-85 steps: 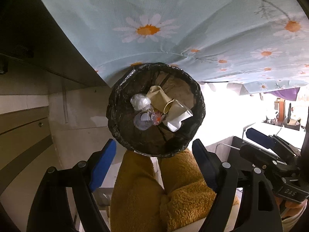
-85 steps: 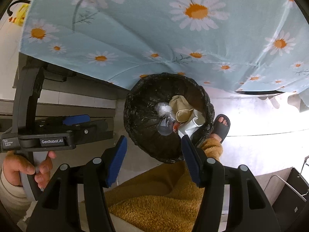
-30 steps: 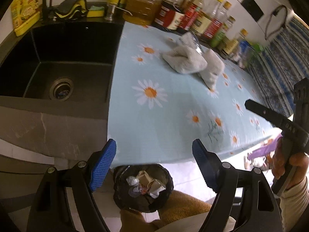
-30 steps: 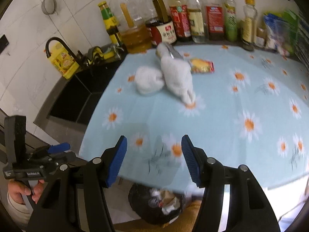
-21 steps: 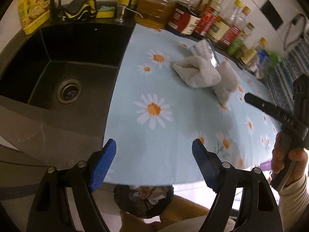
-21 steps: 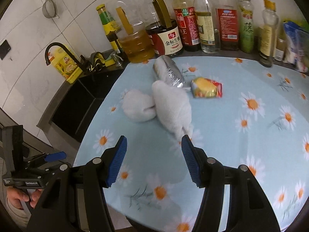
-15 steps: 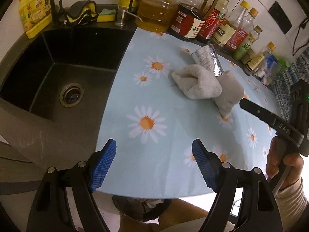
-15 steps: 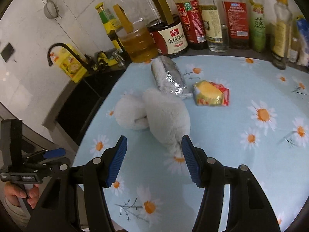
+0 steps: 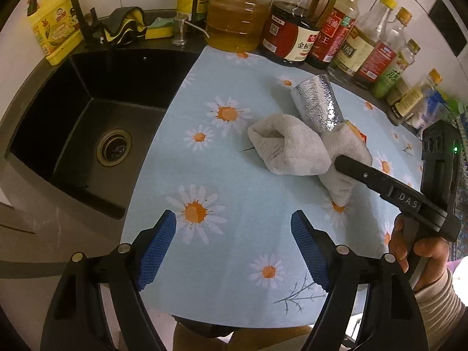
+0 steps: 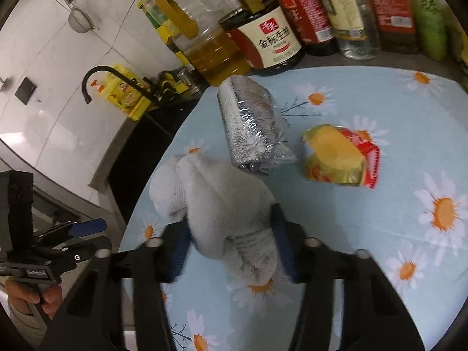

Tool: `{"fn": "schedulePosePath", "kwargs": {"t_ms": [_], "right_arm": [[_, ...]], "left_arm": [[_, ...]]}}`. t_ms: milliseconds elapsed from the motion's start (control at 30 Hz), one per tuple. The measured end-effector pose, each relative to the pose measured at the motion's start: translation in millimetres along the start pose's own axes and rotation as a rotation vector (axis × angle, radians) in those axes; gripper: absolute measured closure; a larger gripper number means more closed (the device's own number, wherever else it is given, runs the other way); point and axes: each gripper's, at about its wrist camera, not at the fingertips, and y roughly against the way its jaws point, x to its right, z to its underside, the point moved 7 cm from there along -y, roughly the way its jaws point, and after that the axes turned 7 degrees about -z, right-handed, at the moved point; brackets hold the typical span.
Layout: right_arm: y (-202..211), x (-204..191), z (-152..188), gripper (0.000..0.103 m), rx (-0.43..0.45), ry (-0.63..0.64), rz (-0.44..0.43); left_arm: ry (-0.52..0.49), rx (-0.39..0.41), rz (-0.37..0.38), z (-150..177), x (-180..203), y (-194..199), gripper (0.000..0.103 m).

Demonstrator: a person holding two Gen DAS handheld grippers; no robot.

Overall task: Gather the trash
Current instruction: 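Grasp a crumpled white tissue with the right gripper while the left grasps another tissue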

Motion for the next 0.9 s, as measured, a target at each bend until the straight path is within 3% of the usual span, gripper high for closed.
{"fn": "schedulePosePath", "kwargs": {"t_ms": [100, 233, 600, 900], "right_arm": [[-3, 5, 0, 0.072, -0.016, 0.013, -0.003], [-2, 7, -1, 0.077, -0.029, 0.017, -0.019], [59, -5, -11, 0.077, 0.069, 0.050, -0.080], [105, -3, 14, 0.077, 0.116, 0.065, -0.082]], "left_arm": [[0.005, 0.002, -0.018, -1, 3, -1, 0.024], [0.026, -0.003, -0.022, -2, 7, -5, 0.025], [-0.031, 0.021, -0.013, -25, 45, -7, 0.024], [-0.142, -0.005, -0.064, -39, 75, -32, 0.024]]}}
